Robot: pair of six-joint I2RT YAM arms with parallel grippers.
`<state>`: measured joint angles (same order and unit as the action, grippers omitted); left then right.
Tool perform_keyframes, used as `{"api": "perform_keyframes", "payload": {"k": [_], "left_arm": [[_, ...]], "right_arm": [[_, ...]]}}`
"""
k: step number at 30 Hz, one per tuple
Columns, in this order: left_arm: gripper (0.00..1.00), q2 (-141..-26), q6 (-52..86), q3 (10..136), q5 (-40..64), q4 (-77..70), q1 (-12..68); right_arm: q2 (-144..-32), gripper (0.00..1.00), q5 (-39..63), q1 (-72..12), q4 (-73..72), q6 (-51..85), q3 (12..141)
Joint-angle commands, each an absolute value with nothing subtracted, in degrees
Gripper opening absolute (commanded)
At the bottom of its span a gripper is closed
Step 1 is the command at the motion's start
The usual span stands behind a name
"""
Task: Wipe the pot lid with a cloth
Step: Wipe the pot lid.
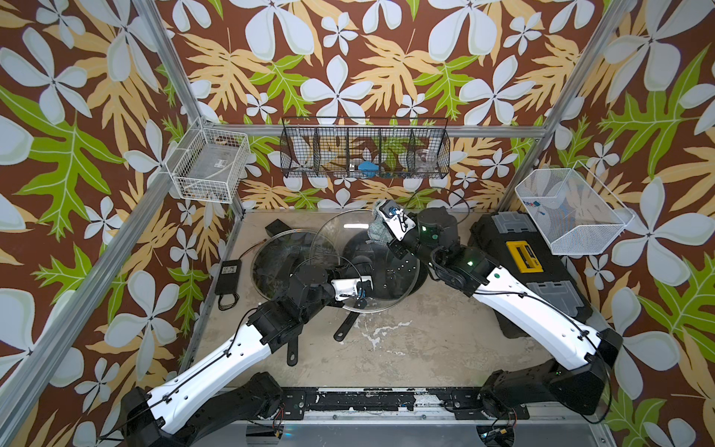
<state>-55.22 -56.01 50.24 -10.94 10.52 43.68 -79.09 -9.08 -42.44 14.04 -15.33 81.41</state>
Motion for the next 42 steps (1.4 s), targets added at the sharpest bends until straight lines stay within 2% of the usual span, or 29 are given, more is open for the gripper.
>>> {"api": "perform_keyframes", "payload": {"k": [1, 10, 18, 24, 29, 33, 38, 42], "left_arm": [[0.0, -55.5, -43.5, 52.1, -11.5, 0.3, 43.9], [0.0, -55.1, -22.2, 51.8, -12.6, -6.0, 43.8], [0.0, -56.4, -10.1, 54.0, -10.0, -8.7, 43.8], [0.0, -56.5, -6.3, 54.7, -9.6, -9.8, 43.8], [0.0, -56.6, -6.3, 54.7, -9.0, -10.0, 43.9], [0.0, -55.8, -10.4, 53.0, -9.4, -10.6, 43.9], [0.0, -53.5, -18.6, 50.8, -4.9, -11.2, 43.9], [0.0, -52.5, -27.7, 50.4, 0.6, -9.0, 43.8]], "right_arm": [[-74.7, 0.0, -11.5, -42.1, 12.4, -12.5, 76.9], [-64.1, 0.0, -6.3, -43.1, 11.6, -8.3, 63.5], [-67.1, 0.0, -11.6, -51.6, 11.1, -8.0, 61.7], [-72.3, 0.0, -11.6, -55.8, 7.9, -6.2, 62.6], [-74.5, 0.0, -11.3, -56.5, 7.5, -6.0, 63.9], [-71.0, 0.0, -16.4, -55.8, 8.0, -6.8, 63.4], [-65.4, 0.0, -16.4, -49.5, 7.9, -7.1, 62.5], [-65.6, 0.0, -14.9, -44.3, 9.9, -8.9, 66.0]]}}
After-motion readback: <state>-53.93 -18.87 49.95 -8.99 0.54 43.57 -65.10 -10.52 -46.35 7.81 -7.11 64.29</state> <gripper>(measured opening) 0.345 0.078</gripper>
